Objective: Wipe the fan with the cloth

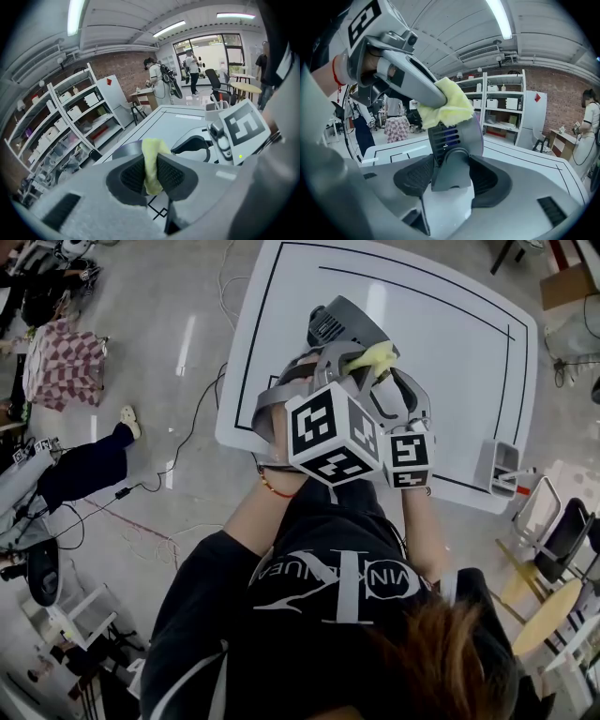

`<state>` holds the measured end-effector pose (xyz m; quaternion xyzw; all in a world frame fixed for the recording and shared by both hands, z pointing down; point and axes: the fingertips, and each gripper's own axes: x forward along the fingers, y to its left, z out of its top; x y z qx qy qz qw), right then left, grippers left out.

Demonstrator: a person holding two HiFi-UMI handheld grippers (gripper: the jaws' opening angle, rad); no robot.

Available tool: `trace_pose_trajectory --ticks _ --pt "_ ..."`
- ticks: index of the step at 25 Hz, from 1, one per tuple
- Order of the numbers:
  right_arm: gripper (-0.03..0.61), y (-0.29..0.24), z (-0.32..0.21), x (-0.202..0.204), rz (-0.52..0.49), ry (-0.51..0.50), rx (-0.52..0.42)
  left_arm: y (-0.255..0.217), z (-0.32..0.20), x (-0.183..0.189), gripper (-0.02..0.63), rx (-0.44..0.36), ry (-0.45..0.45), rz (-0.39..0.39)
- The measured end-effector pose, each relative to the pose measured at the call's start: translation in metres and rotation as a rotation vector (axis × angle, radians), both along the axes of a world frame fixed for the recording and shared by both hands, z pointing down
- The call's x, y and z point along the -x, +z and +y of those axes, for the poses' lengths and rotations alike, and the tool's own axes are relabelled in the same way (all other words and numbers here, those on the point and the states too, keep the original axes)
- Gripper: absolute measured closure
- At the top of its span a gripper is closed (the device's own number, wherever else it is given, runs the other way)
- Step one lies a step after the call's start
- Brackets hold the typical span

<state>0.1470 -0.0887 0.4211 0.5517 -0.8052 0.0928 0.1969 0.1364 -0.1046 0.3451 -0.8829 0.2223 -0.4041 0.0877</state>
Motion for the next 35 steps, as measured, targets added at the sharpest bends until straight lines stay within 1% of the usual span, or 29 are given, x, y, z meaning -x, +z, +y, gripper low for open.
trace_pose_trajectory --ticks 6,11,19,24,31,35 --pt "0.344 0.0 0.002 0.0 0.011 0.017 0.002 -0.011 -0.025 0.022 0.557 0.027 -0.05 0.066" --pt "0.342 0.001 0.002 0.001 0.023 0.034 0.005 -0.008 -0.06 0.048 0.558 -0.013 -0.108 0.037" --pt "0.339 0.001 -0.001 0.0 0.036 0.057 0.003 0.007 -0.094 0.051 0.56 -0.001 -0.057 0.047" --pt "0.337 0.002 -0.003 0.001 0.045 0.069 0.002 0.015 -0.106 0.051 0.563 0.031 -0.046 0.071" --pt "0.336 0.003 -0.004 0.003 0.047 0.081 -0.005 0.029 -0.119 0.053 0.565 0.049 -0.039 0.052" --pt "0.335 0.004 -0.004 0.001 0.047 0.08 -0.002 0.035 -0.122 0.052 0.566 0.033 -0.04 0.019"
